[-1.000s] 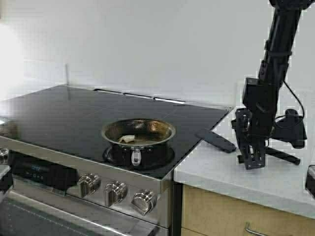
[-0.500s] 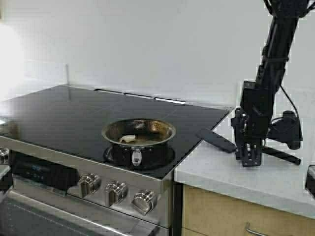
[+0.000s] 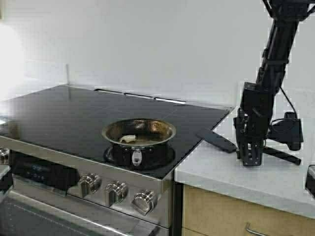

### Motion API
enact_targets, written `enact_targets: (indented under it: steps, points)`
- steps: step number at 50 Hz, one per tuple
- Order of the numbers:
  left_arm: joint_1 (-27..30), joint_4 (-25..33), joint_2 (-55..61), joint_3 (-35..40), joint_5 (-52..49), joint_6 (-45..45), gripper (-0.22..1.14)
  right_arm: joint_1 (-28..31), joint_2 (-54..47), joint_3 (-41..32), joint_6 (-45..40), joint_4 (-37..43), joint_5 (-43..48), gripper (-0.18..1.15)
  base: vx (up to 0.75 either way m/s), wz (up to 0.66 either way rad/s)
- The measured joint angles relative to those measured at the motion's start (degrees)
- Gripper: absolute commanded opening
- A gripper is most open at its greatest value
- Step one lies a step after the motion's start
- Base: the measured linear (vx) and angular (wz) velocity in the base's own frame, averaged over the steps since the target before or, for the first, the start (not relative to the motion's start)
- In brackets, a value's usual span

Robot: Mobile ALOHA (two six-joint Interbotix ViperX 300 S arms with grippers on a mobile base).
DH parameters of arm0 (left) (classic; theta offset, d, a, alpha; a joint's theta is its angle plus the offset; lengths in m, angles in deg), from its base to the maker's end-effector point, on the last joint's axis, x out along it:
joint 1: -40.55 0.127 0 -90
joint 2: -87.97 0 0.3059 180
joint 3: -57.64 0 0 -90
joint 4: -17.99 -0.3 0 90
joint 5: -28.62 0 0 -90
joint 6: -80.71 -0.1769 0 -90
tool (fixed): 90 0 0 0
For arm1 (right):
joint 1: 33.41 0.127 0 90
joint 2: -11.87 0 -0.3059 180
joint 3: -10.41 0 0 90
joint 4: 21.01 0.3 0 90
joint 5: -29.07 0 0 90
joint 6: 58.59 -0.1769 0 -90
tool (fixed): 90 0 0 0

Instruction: Add oil to the pan and cook the shrimp and serve it

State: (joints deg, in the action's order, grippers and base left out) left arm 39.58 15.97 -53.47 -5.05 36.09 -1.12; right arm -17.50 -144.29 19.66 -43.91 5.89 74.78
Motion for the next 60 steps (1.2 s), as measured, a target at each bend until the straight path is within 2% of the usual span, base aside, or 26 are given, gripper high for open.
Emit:
enact_targets:
  steps: [7, 10, 12, 16, 24, 26, 34, 44, 60]
  points:
    - [0.0, 0.0, 0.0, 0.0, 0.0, 0.0, 0.03, -0.2, -0.6, -1.0, 0.0, 0.0, 0.0, 0.98, 0.00, 0.00]
    - [0.1, 0.0, 0.0, 0.0, 0.0, 0.0, 0.03, -0.2, -0.6, -1.1, 0.0, 0.0, 0.0, 0.94, 0.00, 0.00]
    - [0.0, 0.0, 0.1, 0.0, 0.0, 0.0, 0.03, -0.2, -0.6, -1.1, 0.0, 0.0, 0.0, 0.87, 0.00, 0.00]
    - [0.0, 0.0, 0.0, 0.1, -0.1, 0.0, 0.03, -0.4, -0.5, -1.2, -0.1, 0.0, -0.9, 0.65, 0.00, 0.00]
    - [0.1, 0.0, 0.0, 0.1, -0.1, 0.0, 0.03, -0.9, -0.3, -1.3, -0.2, 0.0, -4.2, 0.01, 0.00, 0.00]
    - [0.0, 0.0, 0.0, 0.0, 0.0, 0.0, 0.03, -1.0, -0.3, -1.4, -0.2, 0.1, -4.7, -0.05, 0.00, 0.00]
    - [0.1, 0.0, 0.0, 0.0, -0.1, 0.1, 0.03, -1.0, 1.0, -1.1, 0.2, 1.2, -9.9, 0.11, 0.00, 0.00]
    - [0.0, 0.0, 0.1, 0.0, -0.1, 0.1, 0.03, -0.8, 3.6, 0.1, 1.8, 1.3, -13.7, 0.08, 0.00, 0.00]
    - [0.1, 0.0, 0.0, 0.0, 0.0, 0.1, 0.03, -0.4, 10.5, 6.5, 4.3, 1.6, -16.0, 0.08, 0.00, 0.00]
